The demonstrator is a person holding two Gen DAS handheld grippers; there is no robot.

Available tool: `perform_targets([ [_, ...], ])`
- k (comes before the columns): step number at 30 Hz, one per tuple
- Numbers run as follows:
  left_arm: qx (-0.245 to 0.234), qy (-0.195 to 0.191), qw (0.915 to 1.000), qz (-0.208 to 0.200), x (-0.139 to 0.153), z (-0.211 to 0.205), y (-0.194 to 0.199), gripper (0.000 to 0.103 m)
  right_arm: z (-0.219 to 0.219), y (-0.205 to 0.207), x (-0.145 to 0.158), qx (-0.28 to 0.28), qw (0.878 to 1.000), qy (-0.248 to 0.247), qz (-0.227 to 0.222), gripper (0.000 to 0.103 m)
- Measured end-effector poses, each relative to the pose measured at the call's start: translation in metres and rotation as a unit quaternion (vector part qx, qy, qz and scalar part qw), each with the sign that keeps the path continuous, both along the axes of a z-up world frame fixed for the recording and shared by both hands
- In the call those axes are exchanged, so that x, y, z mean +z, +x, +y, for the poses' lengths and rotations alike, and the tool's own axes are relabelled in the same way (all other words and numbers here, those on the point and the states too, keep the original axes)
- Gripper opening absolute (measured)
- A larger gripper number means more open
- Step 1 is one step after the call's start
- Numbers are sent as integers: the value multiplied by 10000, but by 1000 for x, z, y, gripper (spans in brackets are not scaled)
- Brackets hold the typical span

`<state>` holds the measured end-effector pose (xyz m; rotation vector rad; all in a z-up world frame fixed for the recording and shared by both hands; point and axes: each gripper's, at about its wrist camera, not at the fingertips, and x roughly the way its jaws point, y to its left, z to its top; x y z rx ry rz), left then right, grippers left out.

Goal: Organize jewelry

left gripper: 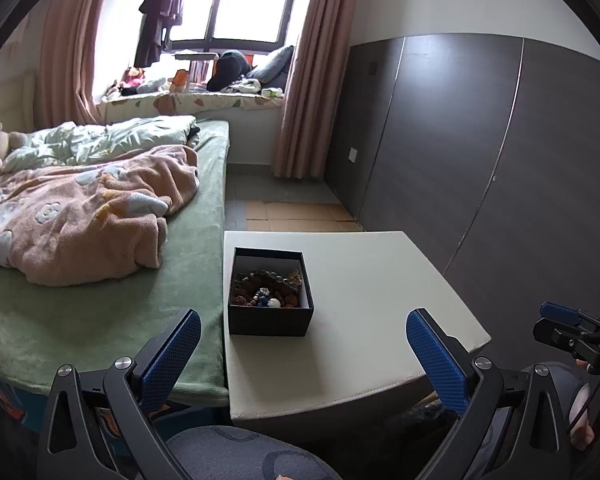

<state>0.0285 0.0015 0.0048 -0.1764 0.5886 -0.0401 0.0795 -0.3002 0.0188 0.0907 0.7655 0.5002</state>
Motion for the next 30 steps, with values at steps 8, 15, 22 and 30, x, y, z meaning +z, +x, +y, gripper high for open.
perform_targets([
  [8, -30, 141, 9999, 10, -1, -4, 1, 103, -3, 0, 0, -17, 9999, 104, 30, 103],
  [15, -10, 213, 9998, 14, -1, -7, 1, 103, -4, 1, -1, -20, 9998, 177, 60, 103],
  [22, -10, 288, 9996, -11, 0, -9, -1, 103, -4, 1, -1, -22, 9999, 151, 75, 103],
  [30, -29, 361, 9993, -35, 1, -11, -1, 103, -1, 0, -1, -47, 9999, 114, 51, 103],
])
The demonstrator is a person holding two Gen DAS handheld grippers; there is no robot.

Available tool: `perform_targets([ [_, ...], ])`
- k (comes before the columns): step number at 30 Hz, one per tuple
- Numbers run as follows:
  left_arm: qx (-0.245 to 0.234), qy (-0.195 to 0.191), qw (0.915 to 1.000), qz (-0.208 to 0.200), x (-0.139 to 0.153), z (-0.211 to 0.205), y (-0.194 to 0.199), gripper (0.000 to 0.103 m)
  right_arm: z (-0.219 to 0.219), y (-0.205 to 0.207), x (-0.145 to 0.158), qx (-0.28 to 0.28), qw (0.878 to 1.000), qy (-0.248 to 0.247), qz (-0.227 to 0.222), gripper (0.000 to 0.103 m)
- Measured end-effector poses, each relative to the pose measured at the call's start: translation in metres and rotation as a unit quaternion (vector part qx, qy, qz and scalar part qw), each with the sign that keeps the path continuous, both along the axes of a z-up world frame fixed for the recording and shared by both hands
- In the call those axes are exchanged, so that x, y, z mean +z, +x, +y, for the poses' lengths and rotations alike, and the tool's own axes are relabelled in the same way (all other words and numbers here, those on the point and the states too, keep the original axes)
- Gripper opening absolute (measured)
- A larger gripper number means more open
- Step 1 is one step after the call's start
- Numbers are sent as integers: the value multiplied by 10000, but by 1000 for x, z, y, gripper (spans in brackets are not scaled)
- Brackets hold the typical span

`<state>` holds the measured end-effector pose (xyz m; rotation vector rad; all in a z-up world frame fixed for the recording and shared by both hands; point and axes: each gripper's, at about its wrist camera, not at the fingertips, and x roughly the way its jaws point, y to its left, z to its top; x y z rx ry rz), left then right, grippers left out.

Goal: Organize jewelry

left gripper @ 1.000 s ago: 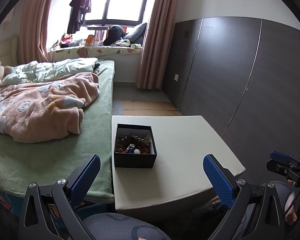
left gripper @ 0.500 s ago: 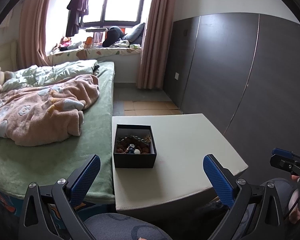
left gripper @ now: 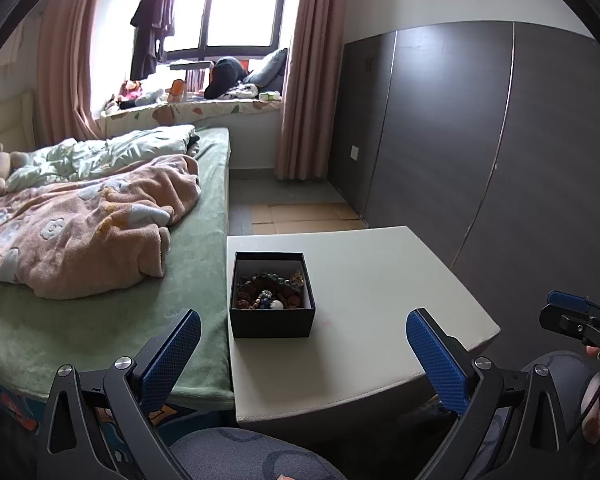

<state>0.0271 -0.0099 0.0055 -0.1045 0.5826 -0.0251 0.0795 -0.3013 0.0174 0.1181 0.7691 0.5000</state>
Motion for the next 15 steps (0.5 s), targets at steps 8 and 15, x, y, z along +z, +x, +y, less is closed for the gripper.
perform_targets([
  [8, 7, 150, 9999, -25, 1, -3, -1, 103, -3, 2, -2, -36, 10000, 46, 49, 103],
  [15, 30, 144, 9998, -114, 3, 0, -4, 103, -2, 3, -2, -34, 10000, -6, 66, 103],
])
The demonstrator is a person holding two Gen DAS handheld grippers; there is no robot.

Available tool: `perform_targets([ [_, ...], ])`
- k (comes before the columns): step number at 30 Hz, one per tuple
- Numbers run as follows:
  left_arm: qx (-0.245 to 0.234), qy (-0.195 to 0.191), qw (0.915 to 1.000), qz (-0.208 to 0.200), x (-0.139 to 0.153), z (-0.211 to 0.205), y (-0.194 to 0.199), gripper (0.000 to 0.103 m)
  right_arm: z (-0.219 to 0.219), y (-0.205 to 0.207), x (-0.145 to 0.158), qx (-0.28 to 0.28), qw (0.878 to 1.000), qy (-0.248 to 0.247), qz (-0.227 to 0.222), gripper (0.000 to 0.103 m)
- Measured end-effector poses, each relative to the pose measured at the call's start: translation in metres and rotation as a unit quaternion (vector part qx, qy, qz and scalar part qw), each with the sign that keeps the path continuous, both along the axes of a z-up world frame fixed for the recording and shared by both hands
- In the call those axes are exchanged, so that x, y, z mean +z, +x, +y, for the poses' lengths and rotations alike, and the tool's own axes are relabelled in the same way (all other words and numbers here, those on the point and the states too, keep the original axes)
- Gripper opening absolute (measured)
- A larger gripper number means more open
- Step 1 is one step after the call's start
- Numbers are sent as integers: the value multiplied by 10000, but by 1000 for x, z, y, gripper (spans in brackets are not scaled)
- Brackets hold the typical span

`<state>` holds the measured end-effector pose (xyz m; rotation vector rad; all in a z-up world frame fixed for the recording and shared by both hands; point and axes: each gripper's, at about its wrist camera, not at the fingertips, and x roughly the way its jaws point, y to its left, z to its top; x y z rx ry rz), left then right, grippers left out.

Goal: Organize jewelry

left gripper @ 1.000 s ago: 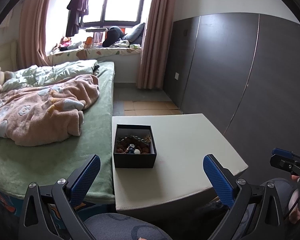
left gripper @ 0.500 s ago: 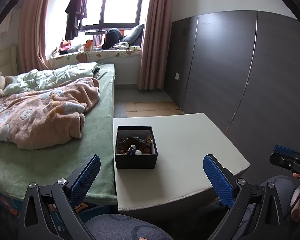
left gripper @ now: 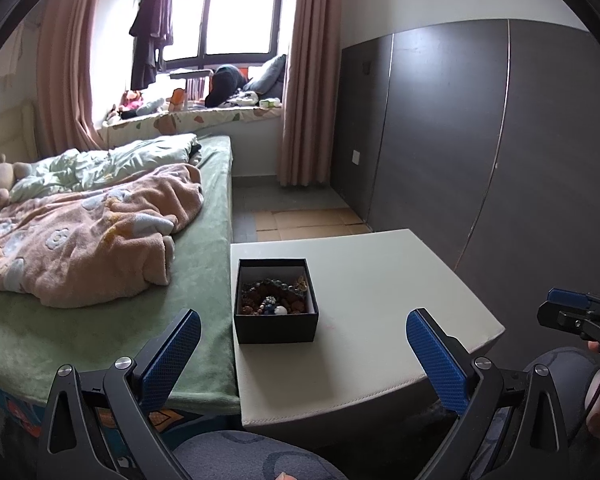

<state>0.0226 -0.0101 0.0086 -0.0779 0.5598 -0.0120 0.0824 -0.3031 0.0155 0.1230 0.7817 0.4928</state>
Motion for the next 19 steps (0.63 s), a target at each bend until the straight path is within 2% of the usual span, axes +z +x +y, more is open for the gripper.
perform_targets([
  [10, 126, 160, 9998, -13, -1, -2, 4, 103, 5, -2, 1, -39, 10000, -69, -24, 103],
  [19, 146, 226, 9996, 63, -1, -3, 6, 103, 3, 1, -1, 5, 9999, 153, 75, 103],
])
